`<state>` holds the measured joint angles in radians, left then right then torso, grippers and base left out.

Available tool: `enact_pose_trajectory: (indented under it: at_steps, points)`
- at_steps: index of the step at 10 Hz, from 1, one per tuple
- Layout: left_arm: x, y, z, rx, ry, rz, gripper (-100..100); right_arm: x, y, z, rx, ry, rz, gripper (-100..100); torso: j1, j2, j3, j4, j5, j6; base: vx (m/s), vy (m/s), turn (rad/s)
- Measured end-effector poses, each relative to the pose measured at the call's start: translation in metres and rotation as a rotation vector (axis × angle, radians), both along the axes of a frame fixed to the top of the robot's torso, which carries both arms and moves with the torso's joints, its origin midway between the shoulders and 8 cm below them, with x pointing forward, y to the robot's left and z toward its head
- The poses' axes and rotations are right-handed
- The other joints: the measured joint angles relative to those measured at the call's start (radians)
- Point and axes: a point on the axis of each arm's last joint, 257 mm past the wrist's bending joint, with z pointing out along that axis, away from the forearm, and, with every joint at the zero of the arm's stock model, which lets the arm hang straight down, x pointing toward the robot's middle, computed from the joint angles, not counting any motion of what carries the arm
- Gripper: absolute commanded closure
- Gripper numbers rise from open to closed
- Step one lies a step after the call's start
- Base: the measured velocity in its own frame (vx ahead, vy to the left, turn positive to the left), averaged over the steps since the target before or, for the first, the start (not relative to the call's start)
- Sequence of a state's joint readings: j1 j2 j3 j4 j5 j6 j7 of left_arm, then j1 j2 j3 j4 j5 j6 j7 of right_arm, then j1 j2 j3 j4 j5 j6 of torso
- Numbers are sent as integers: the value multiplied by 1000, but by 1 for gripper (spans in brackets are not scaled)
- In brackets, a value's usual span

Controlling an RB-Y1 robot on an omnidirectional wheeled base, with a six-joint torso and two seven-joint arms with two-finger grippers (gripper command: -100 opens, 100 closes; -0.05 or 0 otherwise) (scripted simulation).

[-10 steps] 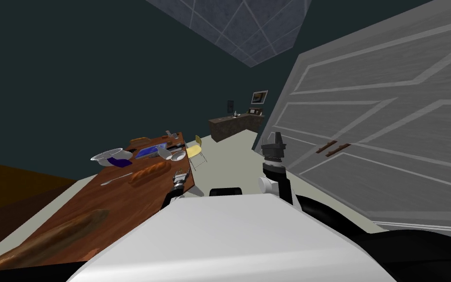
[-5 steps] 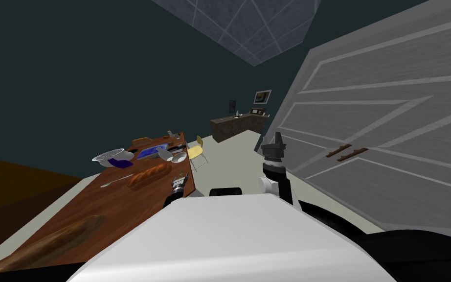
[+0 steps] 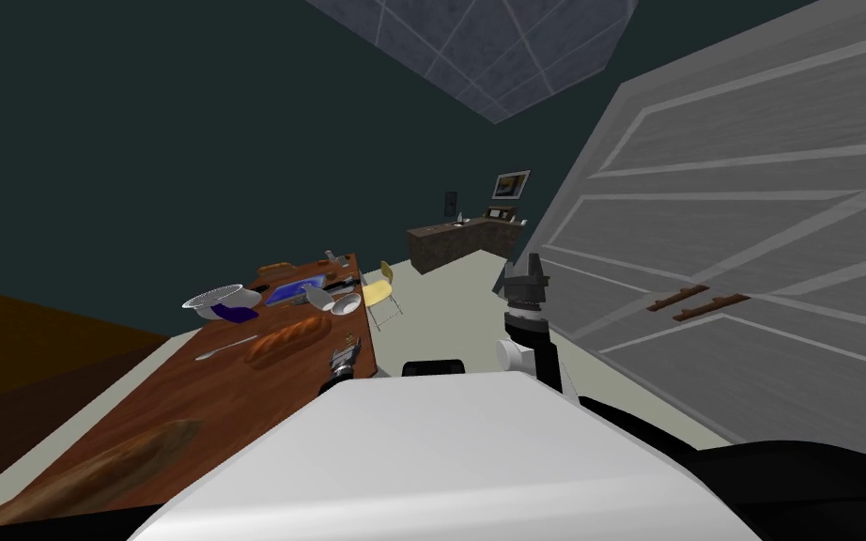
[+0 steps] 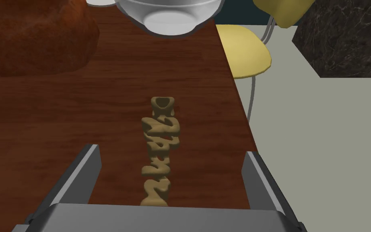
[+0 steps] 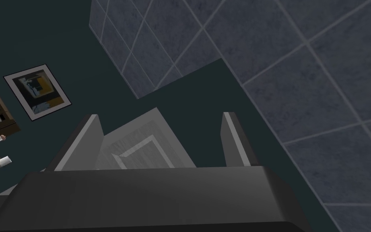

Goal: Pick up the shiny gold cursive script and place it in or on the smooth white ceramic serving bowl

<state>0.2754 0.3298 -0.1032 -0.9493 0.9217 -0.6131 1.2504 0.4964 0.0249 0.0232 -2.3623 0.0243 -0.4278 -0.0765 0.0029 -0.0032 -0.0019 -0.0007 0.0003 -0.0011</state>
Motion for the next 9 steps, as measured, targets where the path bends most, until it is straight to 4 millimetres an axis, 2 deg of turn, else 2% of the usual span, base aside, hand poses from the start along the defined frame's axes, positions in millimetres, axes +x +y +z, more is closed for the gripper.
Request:
enact_pose_trajectory:
  at_steps: [2,3,4,5,6,9]
  points:
    - [-9,0,-11,-42,7,33,-100,0,0,0,0,0,0,0,0,1,0,0,0,0,44,18,21]
    - [-9,0,-11,-44,5,35,0,0,0,0,0,0,0,0,-2,3,2,1,0,0,6,2,0]
    - [-9,0,-11,-44,5,35,-100,0,0,0,0,0,0,0,-2,5,3,1,-1,0,77,74,-18]
    - [-10,-3,-14,-45,8,36,-100,0,0,0,0,0,0,0,2,2,1,1,0,0,49,49,-14]
    - [-10,-3,-14,-44,7,37,100,0,0,0,0,0,0,0,1,2,1,0,0,0,6,7,0]
    - [-9,-2,-13,-40,3,38,100,0,0,0,0,0,0,0,1,3,1,0,3,2,1,3,6]
